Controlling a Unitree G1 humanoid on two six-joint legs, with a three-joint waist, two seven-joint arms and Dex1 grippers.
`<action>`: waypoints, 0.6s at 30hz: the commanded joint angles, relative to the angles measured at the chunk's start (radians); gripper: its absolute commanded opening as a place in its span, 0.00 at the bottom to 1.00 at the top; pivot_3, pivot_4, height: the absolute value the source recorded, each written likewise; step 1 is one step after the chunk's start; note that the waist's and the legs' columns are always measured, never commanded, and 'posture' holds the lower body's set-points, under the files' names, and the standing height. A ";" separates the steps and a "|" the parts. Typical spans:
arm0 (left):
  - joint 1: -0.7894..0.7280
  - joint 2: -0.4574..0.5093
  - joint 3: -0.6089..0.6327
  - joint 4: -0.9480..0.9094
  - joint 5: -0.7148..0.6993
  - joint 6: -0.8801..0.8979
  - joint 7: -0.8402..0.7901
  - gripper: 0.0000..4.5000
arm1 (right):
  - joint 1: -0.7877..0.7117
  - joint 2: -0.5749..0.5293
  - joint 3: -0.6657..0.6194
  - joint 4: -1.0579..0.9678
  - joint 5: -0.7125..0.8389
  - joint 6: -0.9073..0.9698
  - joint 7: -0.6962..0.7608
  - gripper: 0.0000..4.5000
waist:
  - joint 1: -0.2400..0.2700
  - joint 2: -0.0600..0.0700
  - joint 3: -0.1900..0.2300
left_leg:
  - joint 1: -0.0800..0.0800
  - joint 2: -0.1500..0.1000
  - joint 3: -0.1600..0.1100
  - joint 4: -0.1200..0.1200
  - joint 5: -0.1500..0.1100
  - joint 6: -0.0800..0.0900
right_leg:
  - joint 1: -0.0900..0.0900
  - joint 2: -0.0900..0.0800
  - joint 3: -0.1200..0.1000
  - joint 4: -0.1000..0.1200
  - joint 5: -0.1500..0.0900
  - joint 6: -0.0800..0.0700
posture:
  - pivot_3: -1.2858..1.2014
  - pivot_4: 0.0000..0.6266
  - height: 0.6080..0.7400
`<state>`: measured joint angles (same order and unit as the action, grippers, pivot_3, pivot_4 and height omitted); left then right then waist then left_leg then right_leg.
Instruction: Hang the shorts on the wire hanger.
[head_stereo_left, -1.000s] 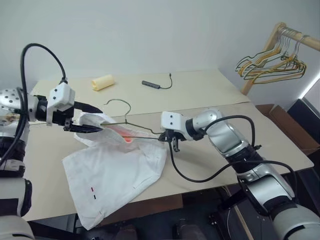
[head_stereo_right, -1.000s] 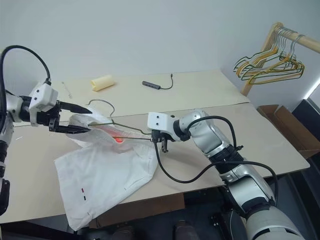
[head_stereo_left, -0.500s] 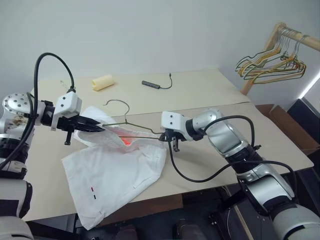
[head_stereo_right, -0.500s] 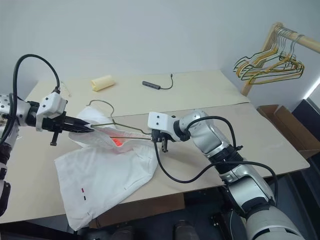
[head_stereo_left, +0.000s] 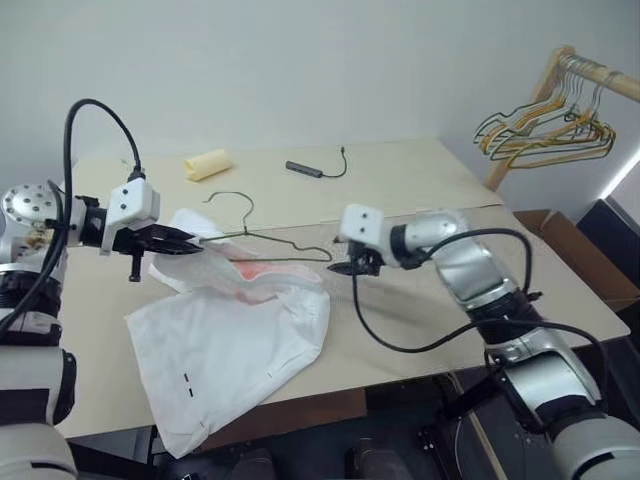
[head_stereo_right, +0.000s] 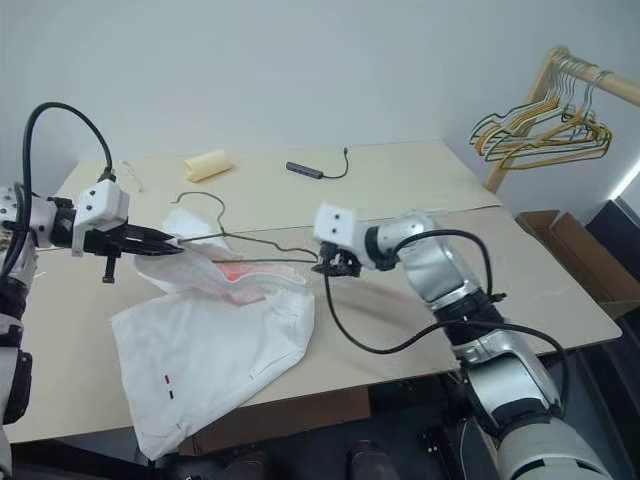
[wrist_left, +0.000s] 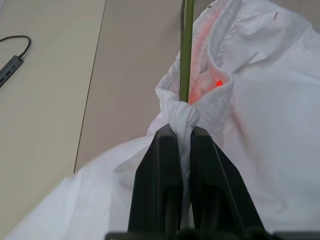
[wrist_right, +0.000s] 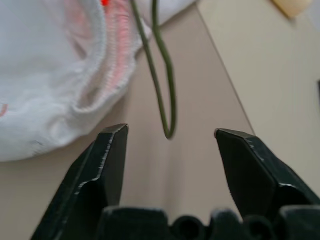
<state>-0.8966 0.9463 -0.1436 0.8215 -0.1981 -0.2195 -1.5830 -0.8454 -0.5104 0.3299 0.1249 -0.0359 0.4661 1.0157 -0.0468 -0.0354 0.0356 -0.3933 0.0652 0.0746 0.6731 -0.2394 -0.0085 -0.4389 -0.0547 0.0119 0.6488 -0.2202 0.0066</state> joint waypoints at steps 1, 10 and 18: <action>-0.045 -0.009 0.047 0.011 0.005 -0.030 0.005 0.00 | -0.028 -0.009 -0.129 -0.003 0.066 0.105 -0.047 0.94 | -0.001 0.000 0.000 | 0.000 0.000 0.000 0.000 0.000 0.000 | 0.000 0.000 0.000 0.000 0.000 0.000 | 0.50 0.00 1.00; -0.039 -0.017 0.085 0.013 0.015 -0.035 0.005 0.00 | 0.129 0.052 -0.160 -0.148 0.270 0.440 -0.034 0.94 | -0.012 0.000 0.000 | 0.000 0.001 0.000 0.002 0.000 0.001 | 0.000 0.000 0.000 0.001 0.000 0.000 | 0.50 0.00 1.00; -0.018 -0.019 0.100 -0.009 0.014 -0.023 0.004 0.00 | 0.218 0.178 -0.109 -0.154 0.294 0.477 -0.145 0.94 | -0.022 0.000 0.000 | 0.000 0.000 -0.001 0.005 0.000 0.000 | 0.000 0.000 0.000 0.005 -0.001 0.002 | 0.51 0.00 1.00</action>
<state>-0.9026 0.9211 -0.0776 0.8394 -0.1756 -0.2417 -1.5828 -0.6216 -0.3359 0.2208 -0.0112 0.2503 0.9638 0.8868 -0.0684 -0.0357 0.0354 -0.3936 0.0657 0.0734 0.6778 -0.2397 -0.0080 -0.4389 -0.0546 0.0119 0.6536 -0.2215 0.0091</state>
